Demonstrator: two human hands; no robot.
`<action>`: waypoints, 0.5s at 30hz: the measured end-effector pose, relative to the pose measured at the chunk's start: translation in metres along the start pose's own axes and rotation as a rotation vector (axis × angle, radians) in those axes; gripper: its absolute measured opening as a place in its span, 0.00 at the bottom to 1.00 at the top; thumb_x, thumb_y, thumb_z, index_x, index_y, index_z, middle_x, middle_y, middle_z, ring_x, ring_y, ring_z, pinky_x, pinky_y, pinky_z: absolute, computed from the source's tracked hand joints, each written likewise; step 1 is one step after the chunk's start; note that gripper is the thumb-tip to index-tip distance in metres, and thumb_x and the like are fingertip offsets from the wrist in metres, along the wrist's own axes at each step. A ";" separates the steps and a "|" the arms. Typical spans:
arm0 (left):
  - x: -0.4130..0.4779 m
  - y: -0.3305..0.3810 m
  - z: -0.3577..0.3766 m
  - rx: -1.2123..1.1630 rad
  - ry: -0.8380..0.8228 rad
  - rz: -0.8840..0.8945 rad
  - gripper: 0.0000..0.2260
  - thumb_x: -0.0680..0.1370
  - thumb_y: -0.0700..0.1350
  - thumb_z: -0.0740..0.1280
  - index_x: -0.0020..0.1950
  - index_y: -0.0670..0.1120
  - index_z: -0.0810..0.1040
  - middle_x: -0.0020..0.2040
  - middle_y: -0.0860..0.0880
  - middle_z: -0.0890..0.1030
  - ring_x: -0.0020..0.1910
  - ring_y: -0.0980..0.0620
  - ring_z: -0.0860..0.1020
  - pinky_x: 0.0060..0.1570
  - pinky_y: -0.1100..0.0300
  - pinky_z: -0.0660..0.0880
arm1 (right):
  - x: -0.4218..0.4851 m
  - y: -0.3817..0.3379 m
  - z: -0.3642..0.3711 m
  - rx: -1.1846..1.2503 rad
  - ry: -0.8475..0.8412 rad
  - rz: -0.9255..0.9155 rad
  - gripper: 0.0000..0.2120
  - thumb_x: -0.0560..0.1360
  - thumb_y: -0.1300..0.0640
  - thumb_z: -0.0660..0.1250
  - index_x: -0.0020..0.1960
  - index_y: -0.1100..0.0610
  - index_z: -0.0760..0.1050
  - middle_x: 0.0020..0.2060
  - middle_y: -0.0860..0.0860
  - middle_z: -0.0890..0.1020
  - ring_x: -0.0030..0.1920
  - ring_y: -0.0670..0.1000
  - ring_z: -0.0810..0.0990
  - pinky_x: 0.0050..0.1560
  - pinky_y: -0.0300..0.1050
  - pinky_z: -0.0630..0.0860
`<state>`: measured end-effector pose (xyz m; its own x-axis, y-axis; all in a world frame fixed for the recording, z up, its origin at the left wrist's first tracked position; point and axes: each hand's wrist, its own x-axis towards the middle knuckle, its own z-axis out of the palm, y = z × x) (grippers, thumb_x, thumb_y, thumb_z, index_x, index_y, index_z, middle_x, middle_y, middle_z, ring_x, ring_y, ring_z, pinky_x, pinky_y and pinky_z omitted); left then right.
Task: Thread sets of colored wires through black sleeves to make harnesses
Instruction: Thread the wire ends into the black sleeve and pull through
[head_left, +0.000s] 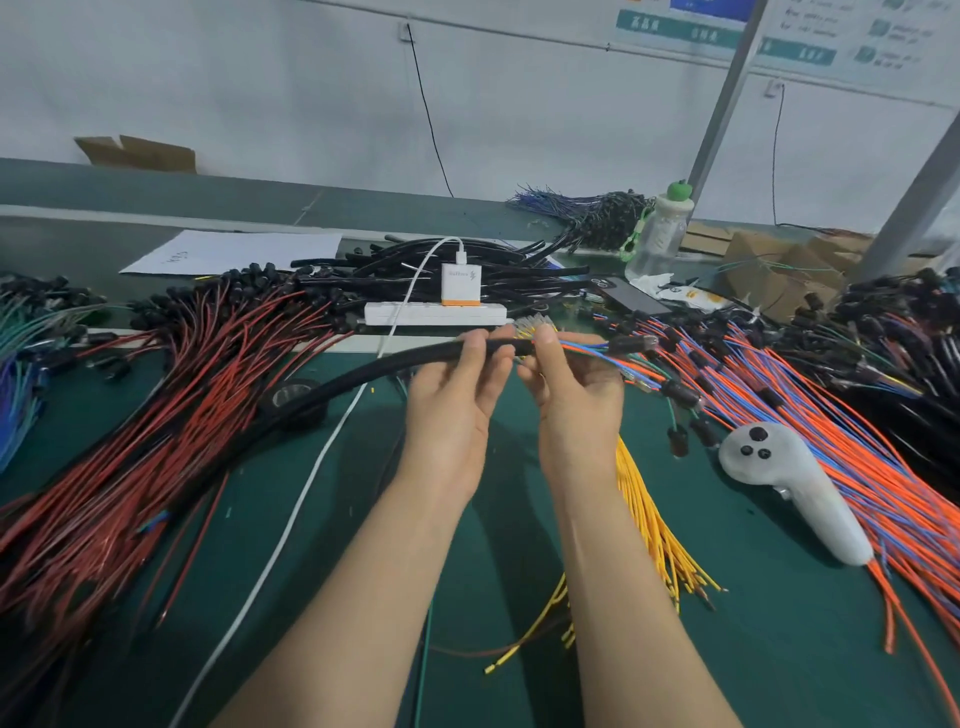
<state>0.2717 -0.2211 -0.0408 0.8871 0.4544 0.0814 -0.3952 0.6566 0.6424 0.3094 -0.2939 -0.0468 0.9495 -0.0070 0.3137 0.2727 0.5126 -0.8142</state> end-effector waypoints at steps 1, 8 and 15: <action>-0.001 -0.003 0.001 0.036 0.007 0.012 0.11 0.81 0.38 0.60 0.43 0.41 0.79 0.41 0.48 0.84 0.39 0.59 0.81 0.41 0.70 0.76 | -0.001 0.002 0.001 -0.019 0.027 0.006 0.07 0.77 0.64 0.66 0.41 0.57 0.77 0.32 0.47 0.79 0.31 0.43 0.75 0.35 0.35 0.75; 0.007 0.005 -0.001 0.037 0.034 0.052 0.10 0.80 0.37 0.62 0.41 0.39 0.78 0.40 0.47 0.85 0.40 0.58 0.82 0.42 0.70 0.77 | 0.003 -0.005 0.002 0.612 0.166 0.309 0.08 0.76 0.52 0.66 0.46 0.57 0.76 0.30 0.47 0.68 0.24 0.43 0.68 0.25 0.31 0.67; 0.000 -0.013 0.008 0.330 -0.023 0.090 0.10 0.81 0.40 0.60 0.45 0.37 0.79 0.40 0.47 0.82 0.35 0.59 0.80 0.40 0.68 0.77 | 0.001 0.004 0.004 0.357 0.261 0.243 0.14 0.79 0.56 0.65 0.36 0.58 0.70 0.22 0.47 0.73 0.22 0.42 0.70 0.24 0.31 0.69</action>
<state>0.2784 -0.2347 -0.0426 0.8587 0.4855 0.1639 -0.3772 0.3824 0.8435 0.3105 -0.2880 -0.0480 0.9985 -0.0424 -0.0342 0.0123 0.7876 -0.6161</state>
